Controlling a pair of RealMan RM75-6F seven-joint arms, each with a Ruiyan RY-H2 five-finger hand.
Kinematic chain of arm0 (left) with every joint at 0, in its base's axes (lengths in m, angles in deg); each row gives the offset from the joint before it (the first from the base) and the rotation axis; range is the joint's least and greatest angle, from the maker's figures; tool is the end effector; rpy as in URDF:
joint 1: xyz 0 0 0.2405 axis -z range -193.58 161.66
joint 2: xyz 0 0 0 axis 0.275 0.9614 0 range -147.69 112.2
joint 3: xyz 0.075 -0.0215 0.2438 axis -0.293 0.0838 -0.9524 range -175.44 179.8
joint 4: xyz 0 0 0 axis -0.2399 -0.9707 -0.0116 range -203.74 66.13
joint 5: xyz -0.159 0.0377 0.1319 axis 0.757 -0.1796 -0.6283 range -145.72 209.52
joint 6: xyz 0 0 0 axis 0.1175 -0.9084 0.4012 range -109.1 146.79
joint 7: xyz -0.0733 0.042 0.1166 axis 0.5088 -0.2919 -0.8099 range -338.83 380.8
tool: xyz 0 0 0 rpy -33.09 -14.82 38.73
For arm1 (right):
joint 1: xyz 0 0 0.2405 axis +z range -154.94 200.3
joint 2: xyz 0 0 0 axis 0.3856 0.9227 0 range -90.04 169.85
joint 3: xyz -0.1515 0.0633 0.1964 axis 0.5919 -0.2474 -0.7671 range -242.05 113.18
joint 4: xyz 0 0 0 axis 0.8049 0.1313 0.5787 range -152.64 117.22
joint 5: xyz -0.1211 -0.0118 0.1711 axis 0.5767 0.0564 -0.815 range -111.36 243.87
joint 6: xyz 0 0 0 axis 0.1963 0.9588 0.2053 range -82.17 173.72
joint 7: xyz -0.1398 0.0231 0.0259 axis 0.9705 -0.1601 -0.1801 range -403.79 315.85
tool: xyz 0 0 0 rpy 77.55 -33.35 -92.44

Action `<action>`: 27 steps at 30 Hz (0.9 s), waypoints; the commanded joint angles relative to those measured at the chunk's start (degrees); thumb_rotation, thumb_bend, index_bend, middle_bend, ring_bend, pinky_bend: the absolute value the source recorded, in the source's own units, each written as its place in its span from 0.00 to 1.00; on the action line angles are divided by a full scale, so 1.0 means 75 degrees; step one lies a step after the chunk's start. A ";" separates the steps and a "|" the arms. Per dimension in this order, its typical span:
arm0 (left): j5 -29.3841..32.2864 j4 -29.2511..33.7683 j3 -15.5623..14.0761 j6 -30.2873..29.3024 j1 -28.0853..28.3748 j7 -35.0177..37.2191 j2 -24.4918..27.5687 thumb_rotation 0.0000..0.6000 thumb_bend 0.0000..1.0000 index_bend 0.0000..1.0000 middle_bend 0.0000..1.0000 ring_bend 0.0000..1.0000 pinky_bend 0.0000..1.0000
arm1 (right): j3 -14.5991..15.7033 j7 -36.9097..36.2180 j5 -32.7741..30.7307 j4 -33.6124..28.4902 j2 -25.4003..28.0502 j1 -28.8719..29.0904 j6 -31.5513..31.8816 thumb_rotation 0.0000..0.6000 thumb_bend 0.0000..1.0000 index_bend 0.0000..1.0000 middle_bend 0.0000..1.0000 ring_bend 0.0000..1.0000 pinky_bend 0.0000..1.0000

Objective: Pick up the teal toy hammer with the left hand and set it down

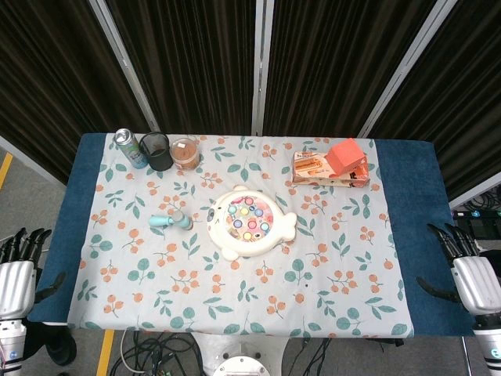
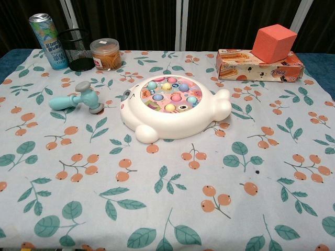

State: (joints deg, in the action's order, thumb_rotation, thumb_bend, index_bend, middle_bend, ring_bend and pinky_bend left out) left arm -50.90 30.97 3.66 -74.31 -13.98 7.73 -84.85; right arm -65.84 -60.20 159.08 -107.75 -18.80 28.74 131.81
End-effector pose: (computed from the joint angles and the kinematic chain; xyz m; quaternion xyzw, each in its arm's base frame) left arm -0.2925 0.1579 0.1508 -0.5558 -0.3720 -0.3721 0.6437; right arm -0.3074 -0.1824 0.1848 0.6056 -0.4064 0.4490 0.5163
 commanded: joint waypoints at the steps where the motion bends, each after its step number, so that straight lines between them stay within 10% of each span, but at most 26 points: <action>1: -0.0025 0.0017 -0.0005 -0.0027 -0.0044 0.0007 0.0023 1.00 0.22 0.15 0.14 0.04 0.12 | 0.0009 0.0011 0.0024 -0.0013 0.0009 0.0008 -0.0003 1.00 0.08 0.02 0.15 0.00 0.02; 12: -0.0346 0.0017 0.0034 0.0249 0.0105 0.0072 0.0057 1.00 0.22 0.15 0.14 0.04 0.12 | 0.0081 -0.0088 0.0165 0.0066 0.0019 -0.0112 0.0247 1.00 0.08 0.02 0.15 0.00 0.02; 27: 0.0951 -0.1067 0.1428 0.4886 0.3457 0.1232 -0.0368 1.00 0.25 0.25 0.22 0.13 0.16 | 0.0087 0.0081 0.0263 -0.0012 0.0057 -0.0129 0.0359 1.00 0.08 0.02 0.15 0.00 0.02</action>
State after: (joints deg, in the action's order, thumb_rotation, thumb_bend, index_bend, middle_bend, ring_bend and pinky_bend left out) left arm -48.80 27.47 11.08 -46.39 4.91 14.09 -85.11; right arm -65.18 -59.65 161.11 -107.79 -18.40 27.79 134.52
